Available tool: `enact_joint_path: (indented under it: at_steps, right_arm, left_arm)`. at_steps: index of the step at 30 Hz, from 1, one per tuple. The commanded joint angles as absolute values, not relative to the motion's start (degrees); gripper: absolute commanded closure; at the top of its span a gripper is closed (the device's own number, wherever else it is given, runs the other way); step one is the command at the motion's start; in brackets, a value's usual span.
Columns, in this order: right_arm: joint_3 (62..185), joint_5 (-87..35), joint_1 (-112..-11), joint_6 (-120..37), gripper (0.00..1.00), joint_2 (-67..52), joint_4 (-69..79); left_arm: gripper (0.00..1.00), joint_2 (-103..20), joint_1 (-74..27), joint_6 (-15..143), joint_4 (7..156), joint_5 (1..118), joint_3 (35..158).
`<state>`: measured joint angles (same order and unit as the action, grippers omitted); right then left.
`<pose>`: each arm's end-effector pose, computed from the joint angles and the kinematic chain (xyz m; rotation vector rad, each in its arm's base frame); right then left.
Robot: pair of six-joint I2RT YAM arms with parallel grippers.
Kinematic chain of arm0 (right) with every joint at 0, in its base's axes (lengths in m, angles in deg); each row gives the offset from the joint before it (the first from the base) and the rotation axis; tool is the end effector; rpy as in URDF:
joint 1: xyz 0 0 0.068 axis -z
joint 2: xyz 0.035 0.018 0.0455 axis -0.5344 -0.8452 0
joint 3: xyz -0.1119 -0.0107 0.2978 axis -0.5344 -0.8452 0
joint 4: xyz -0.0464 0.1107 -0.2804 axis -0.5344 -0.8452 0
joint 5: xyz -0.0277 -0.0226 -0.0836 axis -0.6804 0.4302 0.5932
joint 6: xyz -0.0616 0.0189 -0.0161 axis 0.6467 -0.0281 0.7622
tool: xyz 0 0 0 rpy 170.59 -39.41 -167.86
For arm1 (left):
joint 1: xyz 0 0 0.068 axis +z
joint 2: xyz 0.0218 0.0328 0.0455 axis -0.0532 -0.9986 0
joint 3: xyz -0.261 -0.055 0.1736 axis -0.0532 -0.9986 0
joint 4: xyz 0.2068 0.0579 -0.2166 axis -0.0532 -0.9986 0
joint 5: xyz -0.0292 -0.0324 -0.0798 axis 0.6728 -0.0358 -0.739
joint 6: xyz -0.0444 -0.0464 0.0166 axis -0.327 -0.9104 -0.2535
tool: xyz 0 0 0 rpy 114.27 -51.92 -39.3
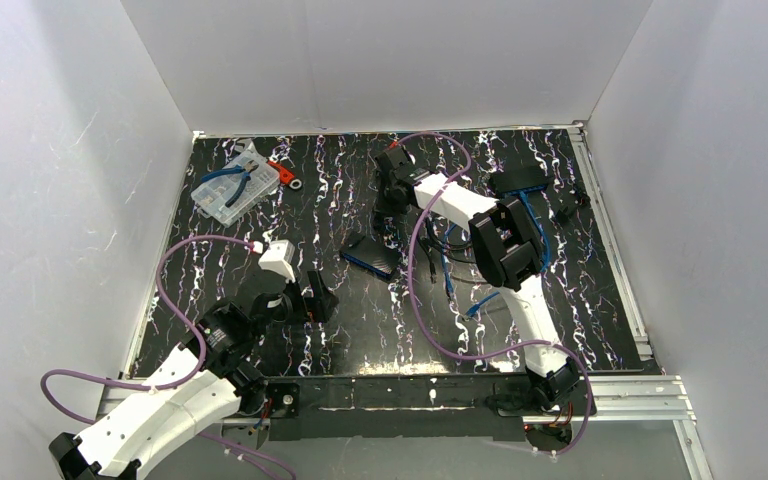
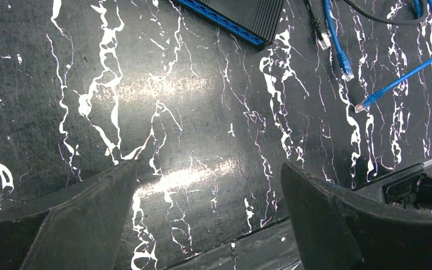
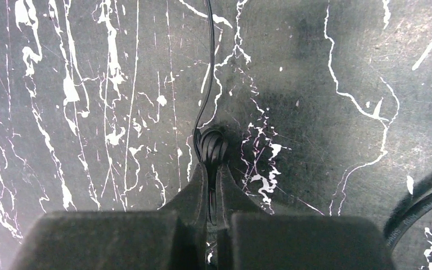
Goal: Insert the plug into the switch port
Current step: Pick up the power from the center of the board.
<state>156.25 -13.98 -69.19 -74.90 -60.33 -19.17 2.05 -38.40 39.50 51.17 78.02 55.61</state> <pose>0.4871 0.3600 0.1728 0.1074 2.4943 0.4890 0.1248 -0.0979 0.2732 -0.0144 2.1302 -0.6419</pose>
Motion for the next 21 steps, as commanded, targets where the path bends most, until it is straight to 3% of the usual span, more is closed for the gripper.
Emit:
enact_joint_path:
  at_steps: [1, 21]
  right_arm:
    - [156.3, -15.0, -69.6, -74.7, 0.99, -61.3, -18.5]
    - [139.6, -24.4, -69.5, -79.7, 0.99, -38.7, -1.8]
  left_arm:
    - [0.01, 2.6, -38.5, 39.4, 48.4, 78.4, 58.3]
    - [0.01, 3.2, -38.6, 41.1, 42.9, 74.4, 65.0]
